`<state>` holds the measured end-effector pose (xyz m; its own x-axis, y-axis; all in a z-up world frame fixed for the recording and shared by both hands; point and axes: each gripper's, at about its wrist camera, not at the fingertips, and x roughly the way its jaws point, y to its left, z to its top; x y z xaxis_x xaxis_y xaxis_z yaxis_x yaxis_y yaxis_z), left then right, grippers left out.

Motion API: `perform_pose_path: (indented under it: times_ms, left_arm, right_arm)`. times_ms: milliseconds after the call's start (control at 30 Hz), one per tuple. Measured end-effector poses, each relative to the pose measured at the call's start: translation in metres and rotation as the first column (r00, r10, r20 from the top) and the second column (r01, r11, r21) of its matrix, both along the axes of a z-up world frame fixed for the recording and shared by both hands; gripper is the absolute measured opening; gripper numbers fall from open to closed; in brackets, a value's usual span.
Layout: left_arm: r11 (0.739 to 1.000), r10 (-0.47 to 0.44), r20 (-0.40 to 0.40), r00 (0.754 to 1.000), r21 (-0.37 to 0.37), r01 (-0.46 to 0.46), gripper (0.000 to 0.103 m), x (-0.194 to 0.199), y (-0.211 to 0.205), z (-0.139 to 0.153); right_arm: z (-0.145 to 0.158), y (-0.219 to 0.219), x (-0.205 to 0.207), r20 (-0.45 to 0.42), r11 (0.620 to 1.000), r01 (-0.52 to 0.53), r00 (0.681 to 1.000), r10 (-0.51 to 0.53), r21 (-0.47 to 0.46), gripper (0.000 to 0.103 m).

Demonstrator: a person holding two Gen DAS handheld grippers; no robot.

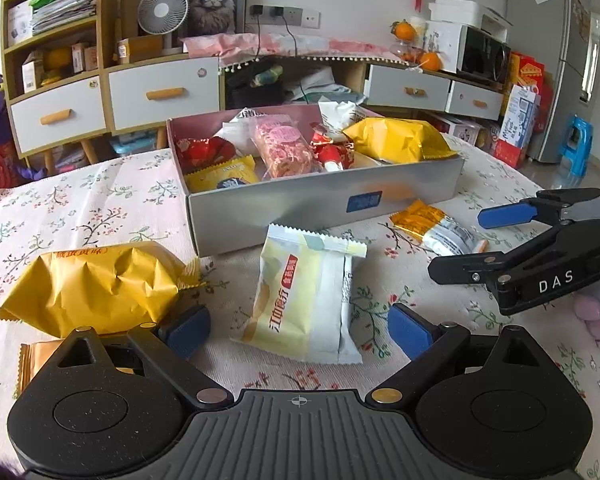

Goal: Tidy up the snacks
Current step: 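Withdraw both tools from the box back toward the remaining packets, then grasp the white cake packet with the left tool while the right grasps the orange-white packet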

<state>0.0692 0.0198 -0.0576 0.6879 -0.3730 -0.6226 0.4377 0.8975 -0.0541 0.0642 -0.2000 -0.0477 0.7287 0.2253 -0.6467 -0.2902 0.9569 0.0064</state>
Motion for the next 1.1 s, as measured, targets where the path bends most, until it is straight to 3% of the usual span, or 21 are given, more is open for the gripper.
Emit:
perform_pose_path:
  times_ms: [167,367,567,867,1100]
  left_arm:
    - [1.0,0.028,0.008,1.0,0.001,-0.028,0.088,0.002,-0.003,0.001]
    - [0.999,0.049,0.016,0.999,0.016,-0.049,0.065,0.003,-0.006,0.003]
    - [0.998,0.053,0.012,0.999,0.021,-0.053,0.048,0.002,-0.01,0.005]
    - [0.997,0.07,-0.016,0.997,0.034,-0.07,0.045,0.003,-0.015,0.009]
    - [0.997,0.069,-0.037,0.997,0.029,-0.068,0.045,0.002,-0.015,0.012]
  right_arm:
    - [0.0,0.001,0.003,0.007,1.0,-0.001,1.0,0.001,0.0,0.099]
    - [0.002,0.003,0.002,0.023,1.0,-0.029,0.999,0.028,0.004,0.081]
    - [0.004,0.006,0.0,0.027,0.999,-0.054,0.998,0.053,0.008,0.063]
    - [0.007,0.012,-0.002,0.027,0.996,-0.084,0.996,0.084,0.004,0.041]
    - [0.009,0.016,-0.003,0.022,0.996,-0.089,0.996,0.089,-0.003,0.036]
